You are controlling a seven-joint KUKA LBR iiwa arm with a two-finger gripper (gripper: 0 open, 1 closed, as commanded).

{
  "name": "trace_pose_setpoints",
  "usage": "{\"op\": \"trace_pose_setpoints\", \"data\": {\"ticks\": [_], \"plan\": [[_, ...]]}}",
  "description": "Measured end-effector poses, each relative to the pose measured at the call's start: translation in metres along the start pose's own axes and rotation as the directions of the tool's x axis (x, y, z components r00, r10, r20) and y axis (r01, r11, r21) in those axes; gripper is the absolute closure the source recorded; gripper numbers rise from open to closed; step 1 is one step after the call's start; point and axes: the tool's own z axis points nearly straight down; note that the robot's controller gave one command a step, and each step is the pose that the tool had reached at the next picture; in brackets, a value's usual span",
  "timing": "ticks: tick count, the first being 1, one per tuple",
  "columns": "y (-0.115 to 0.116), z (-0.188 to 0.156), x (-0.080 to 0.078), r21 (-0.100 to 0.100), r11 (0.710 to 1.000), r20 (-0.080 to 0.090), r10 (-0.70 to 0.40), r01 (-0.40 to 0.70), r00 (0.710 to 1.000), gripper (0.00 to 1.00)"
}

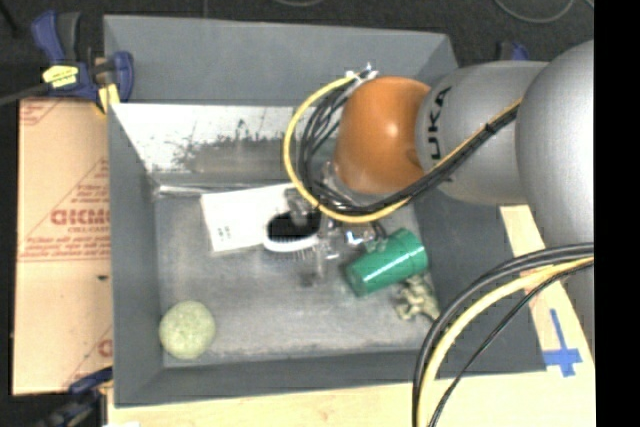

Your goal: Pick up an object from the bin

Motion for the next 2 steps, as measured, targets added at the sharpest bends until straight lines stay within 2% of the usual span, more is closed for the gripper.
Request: {"op": "trace_pose_setpoints", "data": {"ticks": [1,2], "plan": [[-0.0198,0.0013,-0.0272,0.007,0.998,-0.011,0.068,-0.068,0.998,1.00],[-0.0198,0.0013,-0.0272,0.006,0.998,-0.011,0.069,-0.068,0.998,1.00]]}}
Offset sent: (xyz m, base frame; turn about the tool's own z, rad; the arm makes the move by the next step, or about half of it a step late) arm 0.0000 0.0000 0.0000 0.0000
